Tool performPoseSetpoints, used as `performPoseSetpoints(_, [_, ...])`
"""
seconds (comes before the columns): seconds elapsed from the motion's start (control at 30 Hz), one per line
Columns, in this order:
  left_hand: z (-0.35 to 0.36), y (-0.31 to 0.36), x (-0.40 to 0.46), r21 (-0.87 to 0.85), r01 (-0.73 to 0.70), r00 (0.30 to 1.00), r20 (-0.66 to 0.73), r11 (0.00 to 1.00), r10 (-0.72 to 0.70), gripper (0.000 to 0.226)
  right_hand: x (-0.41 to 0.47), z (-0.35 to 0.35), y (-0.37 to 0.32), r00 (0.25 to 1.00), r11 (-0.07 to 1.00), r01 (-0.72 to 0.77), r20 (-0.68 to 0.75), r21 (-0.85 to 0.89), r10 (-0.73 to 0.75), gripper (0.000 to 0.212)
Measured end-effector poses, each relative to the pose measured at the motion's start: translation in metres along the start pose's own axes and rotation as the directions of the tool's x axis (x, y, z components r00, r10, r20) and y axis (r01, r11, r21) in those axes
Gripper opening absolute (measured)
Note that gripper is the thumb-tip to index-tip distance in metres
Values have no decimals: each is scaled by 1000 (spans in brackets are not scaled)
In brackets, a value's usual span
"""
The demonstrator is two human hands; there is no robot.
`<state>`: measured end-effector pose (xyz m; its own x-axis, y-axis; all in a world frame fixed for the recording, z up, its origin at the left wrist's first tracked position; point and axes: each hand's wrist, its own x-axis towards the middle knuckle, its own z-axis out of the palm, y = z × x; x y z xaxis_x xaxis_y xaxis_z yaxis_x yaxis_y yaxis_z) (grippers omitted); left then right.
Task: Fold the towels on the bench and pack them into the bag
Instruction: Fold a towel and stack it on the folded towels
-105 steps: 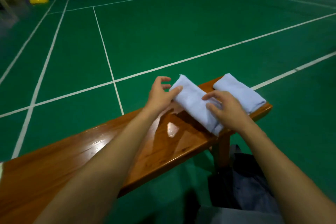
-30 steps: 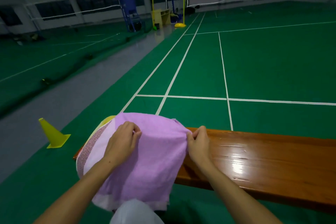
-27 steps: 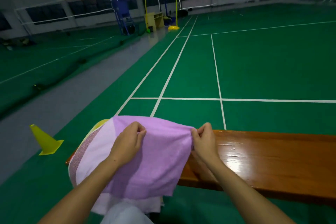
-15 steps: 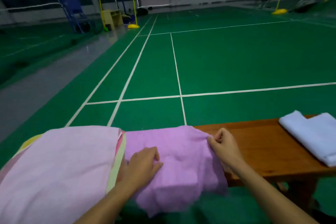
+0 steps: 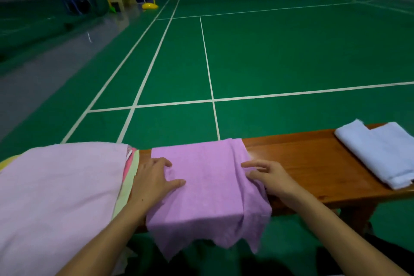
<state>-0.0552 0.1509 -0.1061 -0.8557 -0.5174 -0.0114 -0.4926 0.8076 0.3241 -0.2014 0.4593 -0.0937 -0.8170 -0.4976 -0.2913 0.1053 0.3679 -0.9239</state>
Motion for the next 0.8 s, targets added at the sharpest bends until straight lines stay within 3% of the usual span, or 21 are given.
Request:
performPoseSetpoints(0.17, [-5,-17,2,-301,123,992,64,946,-109,76,3,7,-3,1000,995,2,0,96,-2,18])
performPoseSetpoints(0.27, [-15,-25,1,-592,274,955,263,758,-139,98,3,5,-6,1000,994,0,-19,113,3,18])
performPoseSetpoints(0.33, [-24,-25,-2,-654,310,933,347,690,-90,89,1,2,-11,999,986,-18,-26,166,22,19])
performPoseSetpoints(0.37, [-32,-21,-5,-665,288,935,350,689,-53,72,-2,0,-15,999,978,-28,-26,208,34,18])
performPoseSetpoints(0.43, [-52,-11,-11,-674,202,956,293,711,6,34,-8,-5,-24,999,963,-10,-40,271,22,18])
performPoseSetpoints(0.5, [-73,-9,-15,-696,106,983,181,710,30,18,-12,-13,-36,993,957,75,-105,282,-47,19])
performPoseSetpoints(0.63, [-124,-3,-14,-752,-36,999,-52,658,-4,25,-19,-33,-69,933,928,299,-271,224,-236,29])
performPoseSetpoints(0.8, [-163,15,-4,-739,-255,953,-303,623,31,36,-22,-49,-107,766,822,569,-374,17,-522,40])
